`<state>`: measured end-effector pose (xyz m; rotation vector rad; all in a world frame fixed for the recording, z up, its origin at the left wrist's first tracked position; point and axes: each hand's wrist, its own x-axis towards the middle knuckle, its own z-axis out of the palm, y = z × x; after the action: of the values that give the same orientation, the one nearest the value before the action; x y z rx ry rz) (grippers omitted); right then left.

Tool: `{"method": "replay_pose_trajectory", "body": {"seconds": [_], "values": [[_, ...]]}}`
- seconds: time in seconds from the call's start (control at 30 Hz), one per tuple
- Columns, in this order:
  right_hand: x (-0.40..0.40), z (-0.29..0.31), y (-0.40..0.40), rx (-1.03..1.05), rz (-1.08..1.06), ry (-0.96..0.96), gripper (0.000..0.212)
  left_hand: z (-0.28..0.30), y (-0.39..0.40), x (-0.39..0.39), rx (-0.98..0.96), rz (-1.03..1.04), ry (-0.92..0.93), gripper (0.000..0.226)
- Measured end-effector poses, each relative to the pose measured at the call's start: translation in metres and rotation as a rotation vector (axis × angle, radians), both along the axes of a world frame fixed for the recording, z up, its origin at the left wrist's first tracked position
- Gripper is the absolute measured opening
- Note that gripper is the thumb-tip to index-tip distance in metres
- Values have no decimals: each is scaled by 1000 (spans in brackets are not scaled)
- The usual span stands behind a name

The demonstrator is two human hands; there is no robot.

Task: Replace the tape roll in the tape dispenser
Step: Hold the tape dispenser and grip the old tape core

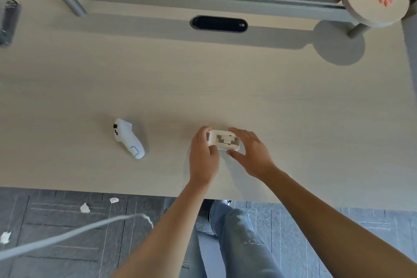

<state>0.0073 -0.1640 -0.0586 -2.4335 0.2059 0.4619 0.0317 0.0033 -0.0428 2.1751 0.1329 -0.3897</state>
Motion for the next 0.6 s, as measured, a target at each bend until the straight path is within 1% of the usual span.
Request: {"method": "replay_pose_trajectory", "body": {"seconds": [0.23, 0.4, 0.6], "values": [[-12, -12, 0, 42, 2, -139, 63, -22, 16, -16, -5, -86, -156, 63], [-16, -25, 5, 58, -47, -284, 62, -38, 15, -16, -68, -78, -253, 62], [-23, -44, 17, 80, -135, -409, 60, -63, 22, -18, -79, -85, -376, 59]]}}
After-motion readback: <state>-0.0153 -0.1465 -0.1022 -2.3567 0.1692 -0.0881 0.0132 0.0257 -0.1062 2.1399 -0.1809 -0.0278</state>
